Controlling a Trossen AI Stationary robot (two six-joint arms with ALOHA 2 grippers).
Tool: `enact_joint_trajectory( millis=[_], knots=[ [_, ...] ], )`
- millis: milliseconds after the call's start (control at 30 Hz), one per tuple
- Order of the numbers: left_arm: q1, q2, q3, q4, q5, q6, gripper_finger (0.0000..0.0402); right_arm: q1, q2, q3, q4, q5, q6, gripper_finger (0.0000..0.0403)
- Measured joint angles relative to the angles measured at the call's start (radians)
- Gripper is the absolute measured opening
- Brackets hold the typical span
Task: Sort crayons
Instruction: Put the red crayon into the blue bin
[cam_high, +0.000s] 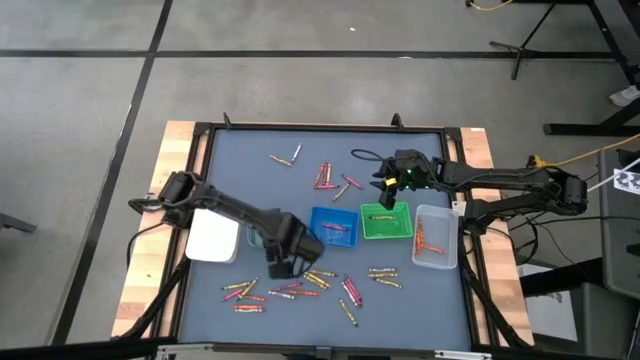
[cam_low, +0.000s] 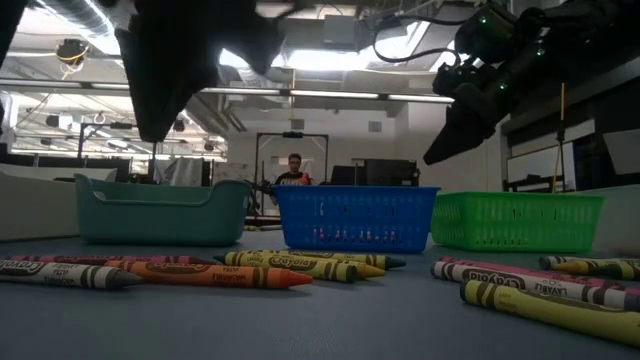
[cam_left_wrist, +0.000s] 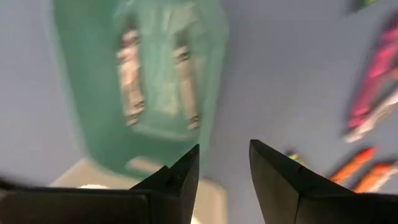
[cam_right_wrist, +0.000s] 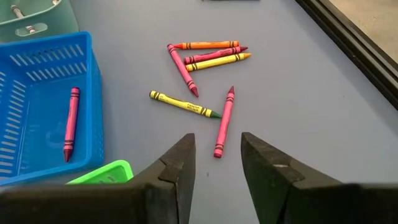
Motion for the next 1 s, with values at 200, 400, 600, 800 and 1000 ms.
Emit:
enact_joint_trajectory(
  millis=[200,400,600,800,1000],
  knots=[
    [-0.077,0.0,0.0,0.219,-0.004,-0.131,0.0124,0.0,0.0,0.0,0.0,0.0,0.0,0.0127],
    [-0.137,0.0,-0.002,0.359,-0.037,-0.147,0.0124,0.0,0.0,0.0,0.0,0.0,0.0,0.0127],
    [-0.189,0.001,-0.074,0.453,-0.073,-0.15,0.0124,0.0,0.0,0.0,0.0,0.0,0.0,0.0127],
    [-0.222,0.002,-0.171,0.505,-0.067,-0.18,0.0124,0.0,0.0,0.0,0.0,0.0,0.0,0.0127],
    [-0.234,0.002,-0.27,0.599,-0.057,-0.202,0.0124,0.0,0.0,0.0,0.0,0.0,0.0,0.0127]
  ],
)
